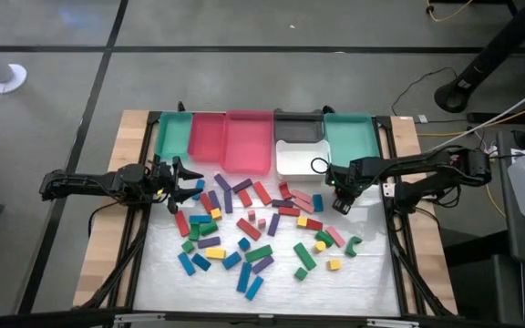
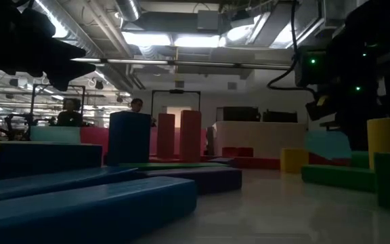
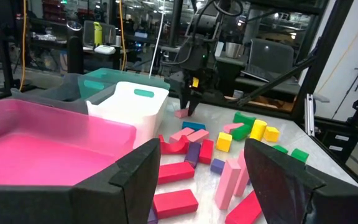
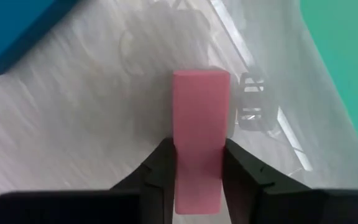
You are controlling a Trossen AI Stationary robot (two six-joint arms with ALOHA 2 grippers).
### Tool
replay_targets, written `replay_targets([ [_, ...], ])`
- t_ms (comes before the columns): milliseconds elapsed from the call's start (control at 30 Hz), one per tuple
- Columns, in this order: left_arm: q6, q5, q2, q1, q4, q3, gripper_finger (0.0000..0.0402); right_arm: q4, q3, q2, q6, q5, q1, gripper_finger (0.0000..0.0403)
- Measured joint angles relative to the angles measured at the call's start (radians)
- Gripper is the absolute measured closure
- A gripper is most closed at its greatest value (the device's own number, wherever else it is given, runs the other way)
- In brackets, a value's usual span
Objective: Sort blocks
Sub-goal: Put the pink block into the right green bin
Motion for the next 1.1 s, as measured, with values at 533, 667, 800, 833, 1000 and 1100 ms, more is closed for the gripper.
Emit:
replay_targets([
  [533,0.0,0.0,0.0,0.0,0.0,0.0,0.018,-0.35,0.354,0.001,-0.13,-0.008,0.0,0.03],
  [667,-0.001,0.0,0.0,0.0,0.0,0.0,0.018,-0.434,0.427,0.0,-0.175,0.095,0.0,0.0297],
  [800,-0.046,0.0,0.0,0.0,0.008,0.0,0.018,-0.488,0.452,0.0,-0.205,0.277,0.0,0.0283],
  [833,-0.058,0.0,0.0,0.0,0.014,0.0,0.018,-0.489,0.452,0.0,-0.22,0.322,0.0,0.0281],
  [1000,-0.129,-0.001,0.0,0.0,0.032,0.0,0.018,-0.491,0.452,0.0,-0.381,0.427,-0.001,0.0279],
  [1100,-0.137,-0.001,0.0,0.0,0.035,0.0,0.018,-0.491,0.452,0.0,-0.468,0.451,-0.001,0.0278],
])
